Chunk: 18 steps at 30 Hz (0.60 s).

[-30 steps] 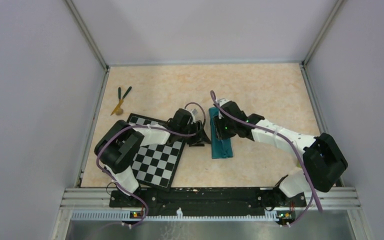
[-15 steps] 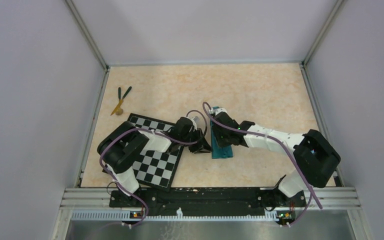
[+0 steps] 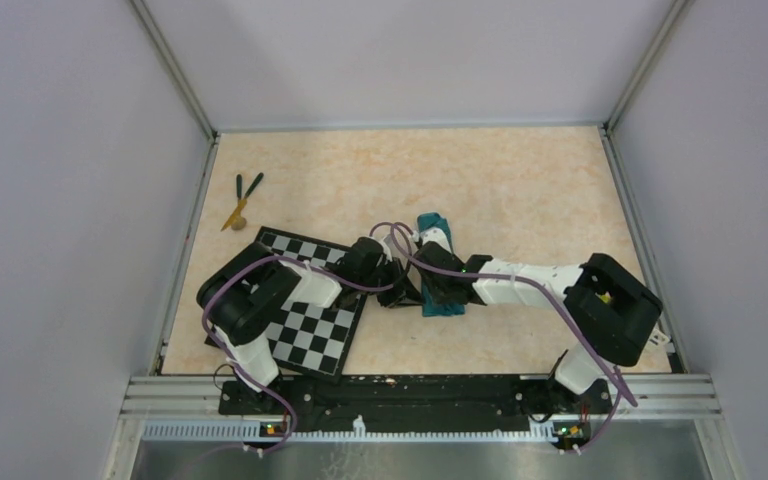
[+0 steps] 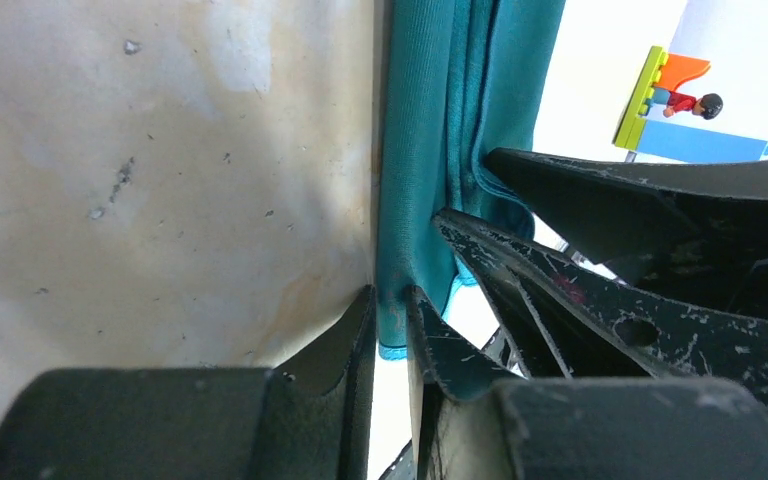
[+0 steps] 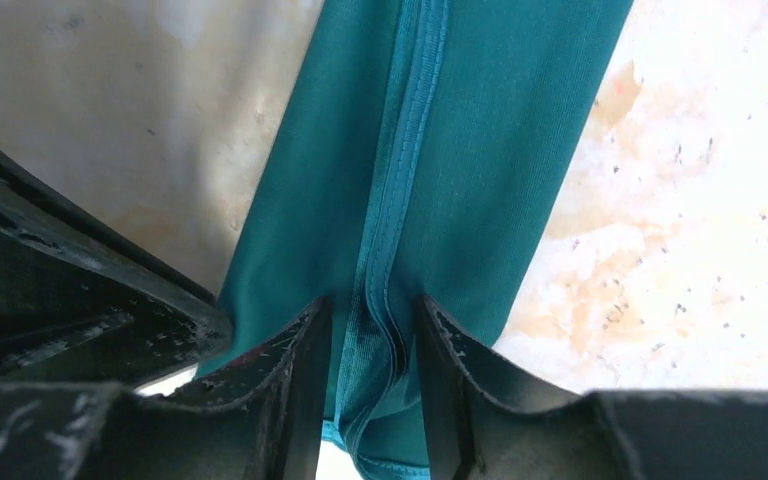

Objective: Fold the napkin into a case and place the utensils inside
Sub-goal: Smooth out the smaller rectangle-folded napkin at the center of the board.

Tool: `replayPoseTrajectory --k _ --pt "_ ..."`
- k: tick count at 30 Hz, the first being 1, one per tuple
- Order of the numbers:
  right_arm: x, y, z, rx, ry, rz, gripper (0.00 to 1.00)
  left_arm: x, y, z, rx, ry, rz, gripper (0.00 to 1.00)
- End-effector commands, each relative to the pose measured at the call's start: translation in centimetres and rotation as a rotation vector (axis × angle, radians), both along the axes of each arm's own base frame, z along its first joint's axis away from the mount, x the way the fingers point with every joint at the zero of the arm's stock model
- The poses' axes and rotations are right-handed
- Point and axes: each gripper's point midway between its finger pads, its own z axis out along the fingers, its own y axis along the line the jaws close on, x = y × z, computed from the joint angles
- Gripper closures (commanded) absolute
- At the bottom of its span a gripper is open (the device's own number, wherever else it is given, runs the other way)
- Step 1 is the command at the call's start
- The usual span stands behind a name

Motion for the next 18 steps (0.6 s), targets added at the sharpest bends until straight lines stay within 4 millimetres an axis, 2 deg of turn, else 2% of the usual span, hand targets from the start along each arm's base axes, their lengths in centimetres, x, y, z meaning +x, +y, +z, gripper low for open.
replayPoseTrajectory --k 1,5,10,13,18 --pt "0.4 -0.2 -0.7 -0.050 -0.073 -0.035 0.67 -0.1 0.1 -0.7 0.005 -0.004 0.008 0.78" --pt "0.5 -0.4 -0.2 -0.050 -0.112 -0.055 0.83 -0.3 0.1 -0.7 0.003 -0.003 -0.006 0.72" --pt "0.8 -0.1 1.4 -0.010 -0.142 -0.056 0.91 -0.4 0.1 -1.0 0.012 -0.010 -0.019 0.66" --pt "0.8 0.0 2.0 0.006 -0.153 -0.057 1.00 -0.6 0.0 -1.5 0.026 0.006 -0.025 0.69" --pt "1.0 1.3 4.6 0.095 -0.167 -0.060 1.00 -0.7 -0.6 -1.9 0.022 0.014 -0.028 0.75"
